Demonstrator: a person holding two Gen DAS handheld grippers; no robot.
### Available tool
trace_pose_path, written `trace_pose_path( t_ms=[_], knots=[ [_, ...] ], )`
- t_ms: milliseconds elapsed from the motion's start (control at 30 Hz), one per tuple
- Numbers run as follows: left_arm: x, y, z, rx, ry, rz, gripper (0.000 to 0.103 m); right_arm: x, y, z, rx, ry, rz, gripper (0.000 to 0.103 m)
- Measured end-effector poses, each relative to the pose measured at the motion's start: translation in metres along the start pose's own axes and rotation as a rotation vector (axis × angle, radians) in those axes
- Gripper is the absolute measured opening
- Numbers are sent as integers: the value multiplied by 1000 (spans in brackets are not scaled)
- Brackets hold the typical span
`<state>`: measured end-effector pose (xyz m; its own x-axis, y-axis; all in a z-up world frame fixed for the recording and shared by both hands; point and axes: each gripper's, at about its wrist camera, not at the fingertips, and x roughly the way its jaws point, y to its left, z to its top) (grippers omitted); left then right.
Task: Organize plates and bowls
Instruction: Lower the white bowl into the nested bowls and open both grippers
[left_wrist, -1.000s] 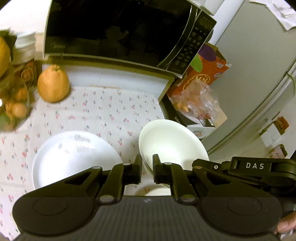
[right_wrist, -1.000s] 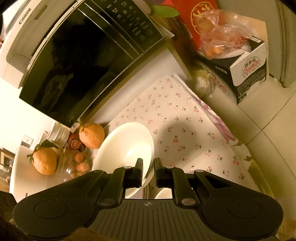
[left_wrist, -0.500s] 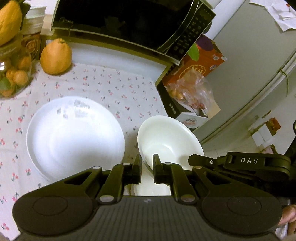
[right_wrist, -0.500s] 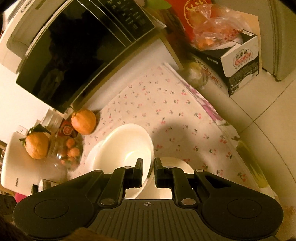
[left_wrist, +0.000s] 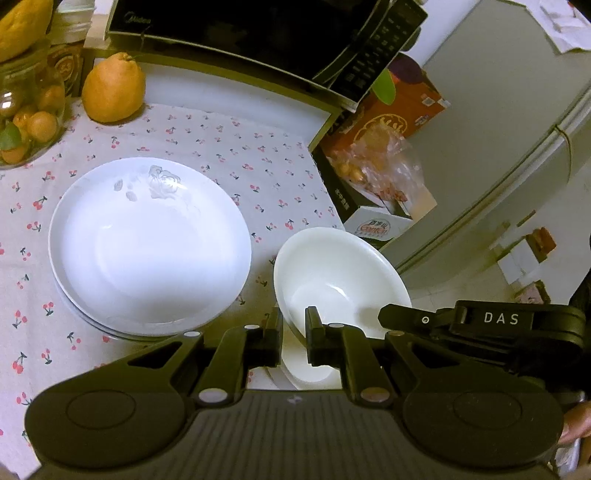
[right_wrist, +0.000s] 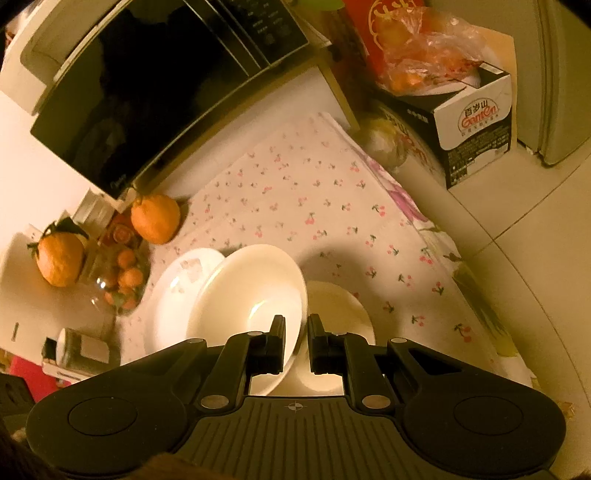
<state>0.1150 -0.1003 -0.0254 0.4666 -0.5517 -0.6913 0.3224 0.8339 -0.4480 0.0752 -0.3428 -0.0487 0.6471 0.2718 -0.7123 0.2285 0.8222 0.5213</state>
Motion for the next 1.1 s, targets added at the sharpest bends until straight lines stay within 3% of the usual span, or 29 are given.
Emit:
trace_pose_path(
  t_ms=[300, 700, 1100],
  knots=[
    [6, -8, -12, 81, -14, 66, 11, 6, -1, -10, -35, 25, -35, 13],
    [18, -13, -22, 126, 24, 90, 12, 18, -9, -12, -54, 69, -89, 14],
    [21, -13, -25, 137, 46, 98, 14, 20, -11, -11, -56, 80, -90, 16]
  ],
)
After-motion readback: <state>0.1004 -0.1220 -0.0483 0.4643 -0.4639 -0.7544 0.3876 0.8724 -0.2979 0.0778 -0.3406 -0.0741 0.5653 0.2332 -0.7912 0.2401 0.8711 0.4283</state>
